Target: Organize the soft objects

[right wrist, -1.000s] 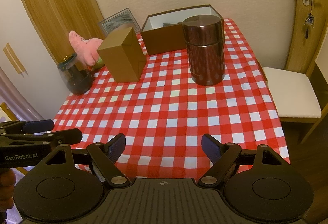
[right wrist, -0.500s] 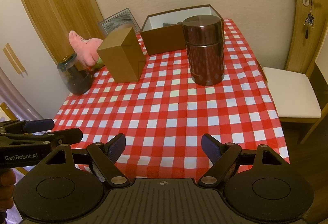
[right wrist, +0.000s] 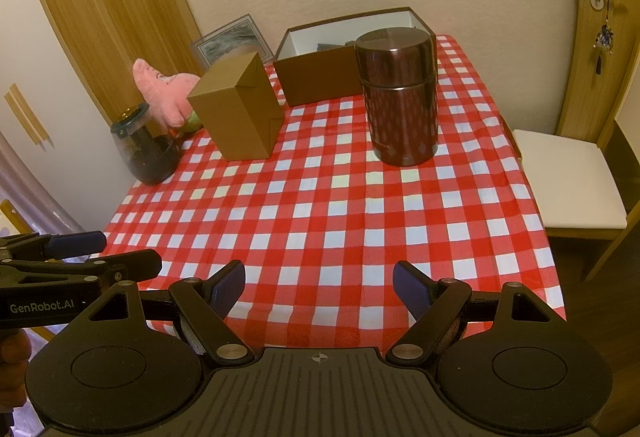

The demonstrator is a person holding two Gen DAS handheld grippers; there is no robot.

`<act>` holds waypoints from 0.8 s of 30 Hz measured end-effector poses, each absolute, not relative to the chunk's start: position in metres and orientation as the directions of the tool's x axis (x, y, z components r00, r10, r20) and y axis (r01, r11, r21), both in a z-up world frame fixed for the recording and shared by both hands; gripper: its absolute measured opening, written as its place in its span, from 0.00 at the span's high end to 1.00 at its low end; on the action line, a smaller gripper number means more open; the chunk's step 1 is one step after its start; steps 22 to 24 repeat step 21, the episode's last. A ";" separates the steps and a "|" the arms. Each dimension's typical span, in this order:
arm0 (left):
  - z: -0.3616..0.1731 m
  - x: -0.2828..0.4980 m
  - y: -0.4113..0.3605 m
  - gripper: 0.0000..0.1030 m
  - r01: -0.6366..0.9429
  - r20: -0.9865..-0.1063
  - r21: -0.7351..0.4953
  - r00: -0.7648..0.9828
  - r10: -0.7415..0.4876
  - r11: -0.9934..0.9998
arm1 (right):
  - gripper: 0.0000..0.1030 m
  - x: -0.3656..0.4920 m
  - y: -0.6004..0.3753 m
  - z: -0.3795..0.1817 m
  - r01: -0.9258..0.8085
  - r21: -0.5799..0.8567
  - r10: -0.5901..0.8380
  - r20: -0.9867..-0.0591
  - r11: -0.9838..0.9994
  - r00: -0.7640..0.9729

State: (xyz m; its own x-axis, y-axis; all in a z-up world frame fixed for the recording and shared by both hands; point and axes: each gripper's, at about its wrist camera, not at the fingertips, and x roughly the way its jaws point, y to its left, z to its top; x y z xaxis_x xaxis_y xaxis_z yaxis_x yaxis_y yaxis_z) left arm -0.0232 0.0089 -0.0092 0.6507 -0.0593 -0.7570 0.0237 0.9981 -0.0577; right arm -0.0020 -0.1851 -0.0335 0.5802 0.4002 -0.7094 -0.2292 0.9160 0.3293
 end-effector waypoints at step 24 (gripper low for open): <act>-0.011 -0.021 0.008 0.22 0.028 -0.755 -0.059 0.653 -0.063 0.998 | 0.22 -0.001 -0.186 -0.035 -0.230 0.330 0.401 -0.714 0.916 0.573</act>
